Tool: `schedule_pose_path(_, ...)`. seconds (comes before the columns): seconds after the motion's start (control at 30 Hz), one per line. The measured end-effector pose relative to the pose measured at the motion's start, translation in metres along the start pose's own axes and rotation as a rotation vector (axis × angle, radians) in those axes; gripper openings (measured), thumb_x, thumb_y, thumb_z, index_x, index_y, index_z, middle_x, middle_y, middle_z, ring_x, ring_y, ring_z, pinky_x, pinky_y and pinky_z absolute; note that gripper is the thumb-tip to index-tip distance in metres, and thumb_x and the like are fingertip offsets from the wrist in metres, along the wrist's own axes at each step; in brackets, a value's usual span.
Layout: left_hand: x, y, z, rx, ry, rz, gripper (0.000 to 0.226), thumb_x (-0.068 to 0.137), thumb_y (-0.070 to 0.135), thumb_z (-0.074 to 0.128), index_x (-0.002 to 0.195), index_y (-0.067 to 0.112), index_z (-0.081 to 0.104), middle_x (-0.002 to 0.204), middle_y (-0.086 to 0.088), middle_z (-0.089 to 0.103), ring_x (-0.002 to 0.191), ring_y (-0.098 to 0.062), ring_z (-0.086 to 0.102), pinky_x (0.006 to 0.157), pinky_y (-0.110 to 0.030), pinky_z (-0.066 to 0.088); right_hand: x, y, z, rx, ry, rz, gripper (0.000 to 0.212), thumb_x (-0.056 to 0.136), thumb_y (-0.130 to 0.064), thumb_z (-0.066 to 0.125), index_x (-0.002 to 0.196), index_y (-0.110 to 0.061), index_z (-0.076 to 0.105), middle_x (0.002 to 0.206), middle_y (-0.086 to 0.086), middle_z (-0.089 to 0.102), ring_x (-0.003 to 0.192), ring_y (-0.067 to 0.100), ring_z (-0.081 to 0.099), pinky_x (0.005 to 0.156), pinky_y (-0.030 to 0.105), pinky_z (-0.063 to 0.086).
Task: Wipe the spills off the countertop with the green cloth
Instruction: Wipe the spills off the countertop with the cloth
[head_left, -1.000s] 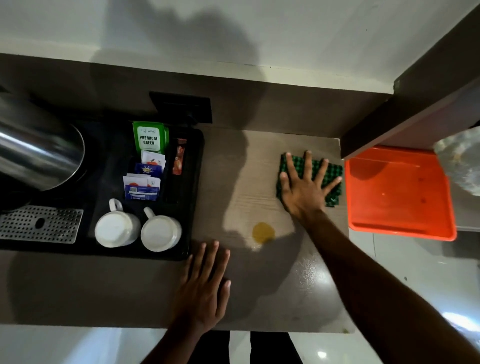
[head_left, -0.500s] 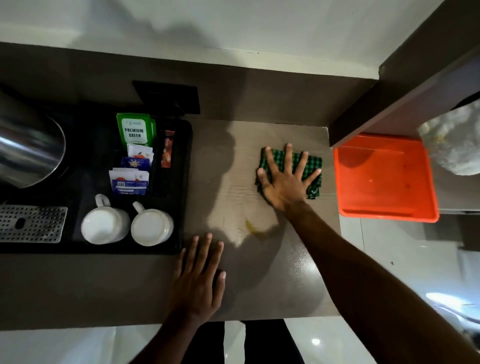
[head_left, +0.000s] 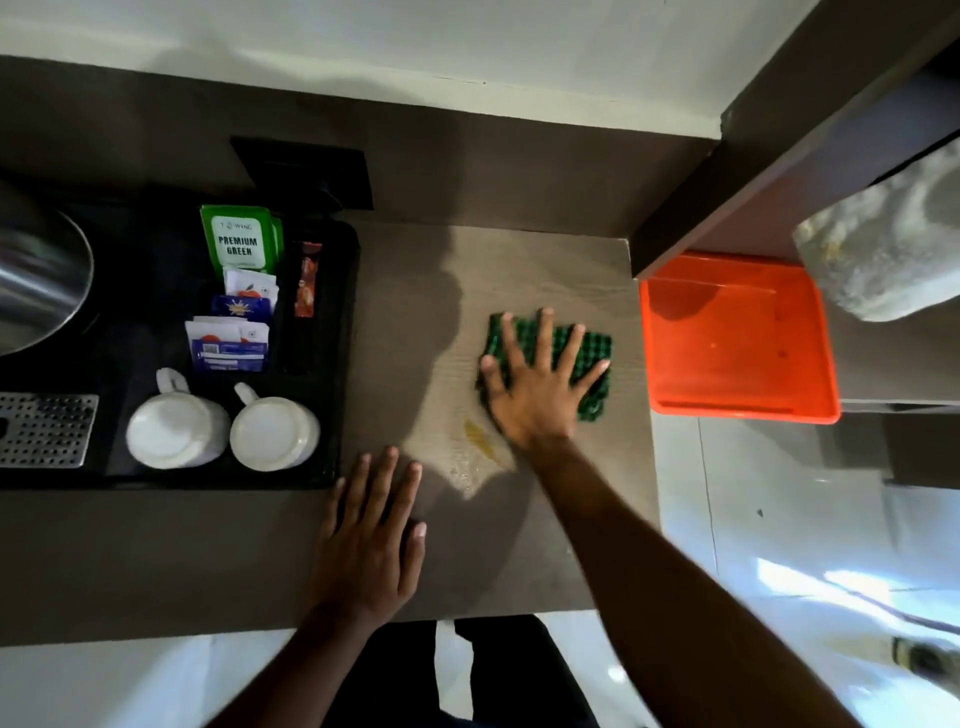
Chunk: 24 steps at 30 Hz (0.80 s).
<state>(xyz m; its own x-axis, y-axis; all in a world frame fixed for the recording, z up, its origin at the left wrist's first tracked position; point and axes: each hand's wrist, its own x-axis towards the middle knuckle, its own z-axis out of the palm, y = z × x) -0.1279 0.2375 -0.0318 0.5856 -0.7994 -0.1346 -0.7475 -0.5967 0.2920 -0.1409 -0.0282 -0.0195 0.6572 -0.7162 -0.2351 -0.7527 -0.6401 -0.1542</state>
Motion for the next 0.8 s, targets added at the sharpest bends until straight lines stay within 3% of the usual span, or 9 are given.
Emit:
schedule_pose_path(0.1, 0.000, 0.001, -0.002, -0.007, 0.003, -0.009, 0.063, 0.098, 0.042, 0.039, 0.156, 0.019, 0.038, 0.168, -0.010, 0.030, 0.155, -0.034, 0.024, 0.121, -0.057, 0.027, -0.077, 0.032, 0.017, -0.154, -0.056, -0.467, 0.061, 0.099, -0.067, 0.023, 0.157, -0.050, 0.021, 0.172, 0.003, 0.018, 0.156, 0.046, 0.006, 0.111, 0.084, 0.004)
schedule_pose_path(0.2, 0.000, 0.000, -0.001, 0.002, 0.015, 0.000, 0.063, 0.099, 0.042, 0.038, 0.157, 0.020, 0.037, 0.168, -0.010, 0.030, 0.156, -0.033, 0.021, 0.122, -0.055, 0.024, -0.045, 0.105, -0.012, -0.403, -0.133, -0.945, 0.057, 0.098, -0.068, 0.032, 0.152, -0.049, 0.036, 0.167, 0.005, 0.031, 0.152, 0.048, 0.021, 0.108, 0.085, 0.018)
schedule_pose_path(0.27, -0.001, 0.000, 0.002, -0.001, 0.030, 0.001, 0.062, 0.099, 0.042, 0.038, 0.157, 0.020, 0.036, 0.168, -0.010, 0.029, 0.157, -0.032, 0.020, 0.122, -0.054, 0.023, 0.013, 0.107, -0.029, -0.453, -0.075, -0.821, 0.060, 0.097, -0.066, 0.030, 0.154, -0.047, 0.034, 0.168, 0.006, 0.029, 0.152, 0.049, 0.022, 0.108, 0.085, 0.019)
schedule_pose_path(0.37, 0.001, 0.001, 0.000, -0.013, 0.041, 0.002, 0.062, 0.098, 0.041, 0.040, 0.156, 0.019, 0.039, 0.167, -0.010, 0.030, 0.156, -0.033, 0.023, 0.122, -0.054, 0.023, 0.061, 0.036, -0.030, -0.160, -0.046, -0.230, 0.063, 0.096, -0.067, 0.017, 0.157, -0.052, 0.012, 0.174, -0.002, 0.005, 0.157, 0.044, -0.002, 0.113, 0.082, -0.001)
schedule_pose_path(0.43, 0.000, 0.003, -0.001, -0.009, 0.052, -0.008, 0.061, 0.097, 0.040, 0.041, 0.155, 0.019, 0.042, 0.166, -0.011, 0.033, 0.154, -0.034, 0.026, 0.120, -0.055, 0.026, 0.028, -0.006, -0.016, -0.097, -0.054, -0.196, 0.063, 0.097, -0.064, 0.020, 0.158, -0.050, 0.009, 0.173, 0.001, 0.006, 0.155, 0.048, -0.006, 0.111, 0.084, -0.004)
schedule_pose_path(0.57, 0.001, -0.002, 0.001, -0.018, 0.064, 0.013, 0.060, 0.099, 0.040, 0.039, 0.154, 0.017, 0.043, 0.163, -0.013, 0.038, 0.152, -0.037, 0.030, 0.119, -0.056, 0.027, -0.098, 0.077, 0.018, -0.239, -0.096, -0.876, 0.058, 0.099, -0.065, 0.032, 0.155, -0.050, 0.028, 0.167, 0.004, 0.031, 0.154, 0.050, 0.014, 0.109, 0.083, 0.011)
schedule_pose_path(0.7, -0.004, -0.003, 0.007, 0.008, 0.063, 0.025, 0.063, 0.099, 0.041, 0.038, 0.158, 0.019, 0.034, 0.167, -0.012, 0.030, 0.156, -0.035, 0.022, 0.123, -0.053, 0.019, -0.031, 0.164, -0.015, -0.447, -0.131, -1.439, 0.053, 0.098, -0.061, 0.039, 0.151, -0.050, 0.038, 0.165, 0.002, 0.036, 0.153, 0.047, 0.020, 0.111, 0.084, 0.011)
schedule_pose_path(0.73, -0.003, -0.002, 0.007, 0.008, 0.071, 0.029, 0.064, 0.099, 0.042, 0.038, 0.159, 0.019, 0.033, 0.168, -0.011, 0.029, 0.156, -0.034, 0.021, 0.123, -0.052, 0.018, -0.004, 0.155, -0.021, -0.484, -0.099, -1.330, 0.055, 0.097, -0.059, 0.039, 0.151, -0.049, 0.037, 0.165, 0.004, 0.037, 0.151, 0.048, 0.024, 0.107, 0.086, 0.017)
schedule_pose_path(0.8, -0.001, -0.004, 0.005, 0.014, 0.072, 0.016, 0.063, 0.099, 0.042, 0.038, 0.158, 0.020, 0.033, 0.167, -0.011, 0.030, 0.156, -0.034, 0.023, 0.124, -0.050, 0.016, 0.017, 0.116, -0.020, -0.368, -0.012, -0.786, 0.060, 0.095, -0.063, 0.035, 0.154, -0.048, 0.032, 0.168, 0.004, 0.030, 0.152, 0.048, 0.021, 0.106, 0.086, 0.021)
